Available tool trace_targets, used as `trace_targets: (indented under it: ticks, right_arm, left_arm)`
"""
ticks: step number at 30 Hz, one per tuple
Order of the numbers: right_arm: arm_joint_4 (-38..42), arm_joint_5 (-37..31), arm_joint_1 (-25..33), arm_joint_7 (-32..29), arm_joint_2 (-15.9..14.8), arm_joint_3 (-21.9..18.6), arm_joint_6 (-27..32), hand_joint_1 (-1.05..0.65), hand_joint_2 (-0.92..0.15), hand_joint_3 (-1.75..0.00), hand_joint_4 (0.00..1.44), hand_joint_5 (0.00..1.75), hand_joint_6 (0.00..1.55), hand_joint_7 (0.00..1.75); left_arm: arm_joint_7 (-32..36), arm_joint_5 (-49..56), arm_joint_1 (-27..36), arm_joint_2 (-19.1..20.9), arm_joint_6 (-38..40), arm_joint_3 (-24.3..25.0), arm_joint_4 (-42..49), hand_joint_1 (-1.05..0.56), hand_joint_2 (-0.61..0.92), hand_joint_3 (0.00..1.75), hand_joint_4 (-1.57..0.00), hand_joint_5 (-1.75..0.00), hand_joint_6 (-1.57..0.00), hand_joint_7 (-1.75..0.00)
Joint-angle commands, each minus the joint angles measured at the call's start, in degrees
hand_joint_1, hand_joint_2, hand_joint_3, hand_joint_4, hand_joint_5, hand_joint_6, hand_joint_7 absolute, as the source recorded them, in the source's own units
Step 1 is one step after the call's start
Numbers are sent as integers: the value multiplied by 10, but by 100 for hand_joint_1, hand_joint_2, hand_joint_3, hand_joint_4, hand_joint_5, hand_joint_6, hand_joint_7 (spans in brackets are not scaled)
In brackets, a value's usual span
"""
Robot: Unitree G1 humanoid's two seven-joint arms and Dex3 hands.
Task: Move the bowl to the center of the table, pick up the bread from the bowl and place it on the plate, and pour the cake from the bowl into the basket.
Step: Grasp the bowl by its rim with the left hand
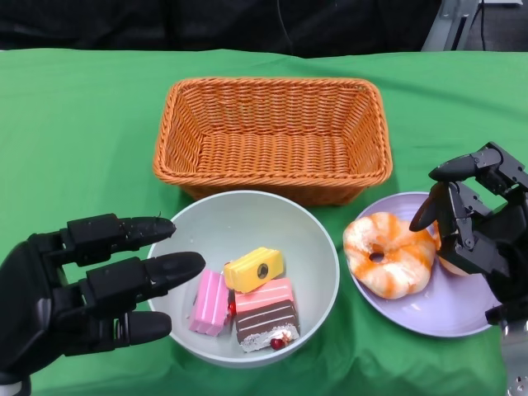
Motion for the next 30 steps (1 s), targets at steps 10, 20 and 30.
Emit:
trace_targets:
  ticks: [10,20,30]
  right_arm:
    - [-17,-11,11,-5,5,-5,-1,-13,-54,-105,77,157,74,123]
    - [-14,-11,10,-2,6,-7,1,-13,-55,-104,79,154,77,118]
    - [-17,-8,11,11,2,-6,9,-14,-59,-94,78,154,77,116]
  left_arm:
    - [35,33,-3,40,8,-25,9,-38,82,0,-89,-22,-88,-6]
    - [34,16,10,107,43,-83,4,-45,85,1,-84,-15,-81,0]
    - [27,-5,20,156,77,-130,-12,-50,81,0,-83,-10,-77,0]
